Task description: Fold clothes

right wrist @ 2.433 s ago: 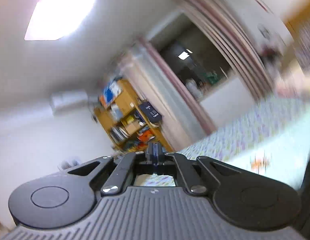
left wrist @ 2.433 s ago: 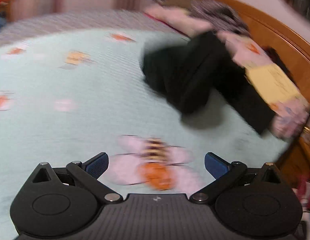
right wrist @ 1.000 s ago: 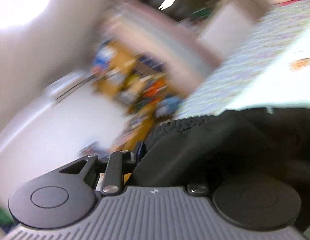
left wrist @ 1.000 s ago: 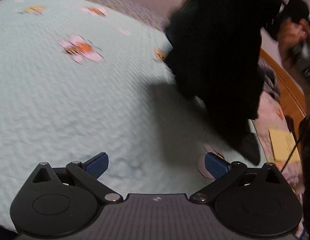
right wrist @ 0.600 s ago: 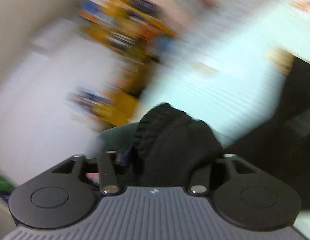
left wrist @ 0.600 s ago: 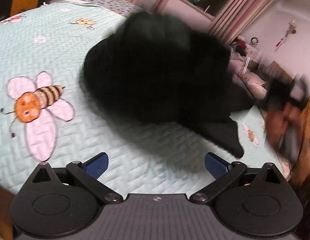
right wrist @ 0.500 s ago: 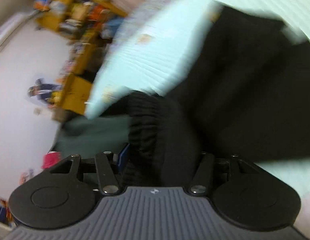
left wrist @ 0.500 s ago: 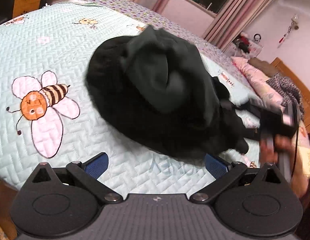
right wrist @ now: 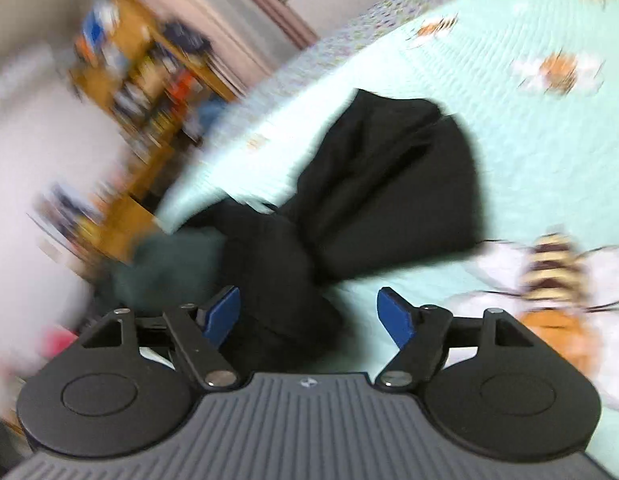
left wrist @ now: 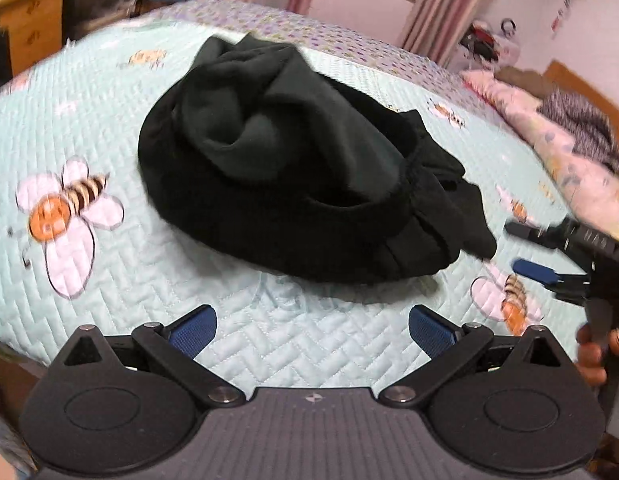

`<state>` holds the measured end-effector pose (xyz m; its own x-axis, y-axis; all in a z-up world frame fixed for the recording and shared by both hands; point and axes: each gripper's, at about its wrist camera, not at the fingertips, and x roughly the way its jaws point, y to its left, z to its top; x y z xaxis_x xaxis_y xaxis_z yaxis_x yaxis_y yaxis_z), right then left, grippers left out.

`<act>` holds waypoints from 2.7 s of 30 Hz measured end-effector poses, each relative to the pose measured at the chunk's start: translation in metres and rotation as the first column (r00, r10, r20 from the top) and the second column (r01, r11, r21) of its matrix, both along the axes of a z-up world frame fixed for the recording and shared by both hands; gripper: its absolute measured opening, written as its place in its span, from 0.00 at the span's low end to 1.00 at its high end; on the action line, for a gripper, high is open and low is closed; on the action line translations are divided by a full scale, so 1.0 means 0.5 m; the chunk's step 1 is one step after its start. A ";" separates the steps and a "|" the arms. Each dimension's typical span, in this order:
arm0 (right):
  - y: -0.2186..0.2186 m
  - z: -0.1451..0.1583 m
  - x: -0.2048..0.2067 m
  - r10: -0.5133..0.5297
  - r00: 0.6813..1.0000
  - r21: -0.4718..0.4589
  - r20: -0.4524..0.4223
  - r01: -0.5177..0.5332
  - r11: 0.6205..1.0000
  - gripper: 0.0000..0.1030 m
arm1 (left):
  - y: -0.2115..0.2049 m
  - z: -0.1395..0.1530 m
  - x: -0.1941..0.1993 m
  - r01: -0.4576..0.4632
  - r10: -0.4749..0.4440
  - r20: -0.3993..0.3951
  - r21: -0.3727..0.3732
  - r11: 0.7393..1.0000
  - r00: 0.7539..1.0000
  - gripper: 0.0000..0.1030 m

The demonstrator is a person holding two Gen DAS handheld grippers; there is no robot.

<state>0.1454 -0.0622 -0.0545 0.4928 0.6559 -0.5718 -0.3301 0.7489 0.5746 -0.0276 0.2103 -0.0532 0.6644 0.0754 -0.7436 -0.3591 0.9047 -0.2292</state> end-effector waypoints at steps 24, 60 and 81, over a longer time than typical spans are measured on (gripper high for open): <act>0.087 0.090 -0.256 -0.035 0.379 -0.238 0.925 0.647 0.725 0.97 | -0.042 0.019 0.073 0.012 0.008 -0.080 0.249 0.969 0.997 0.99; -0.034 0.465 -0.095 -0.295 0.765 0.051 0.572 0.326 0.944 0.97 | 0.015 0.448 -0.097 0.091 -0.213 0.275 0.397 0.913 0.938 0.99; 0.212 -0.090 -0.159 -0.057 0.946 -0.195 -0.318 -0.006 0.981 0.95 | -0.028 0.067 -0.025 0.096 -0.067 -0.101 0.314 0.945 0.993 0.99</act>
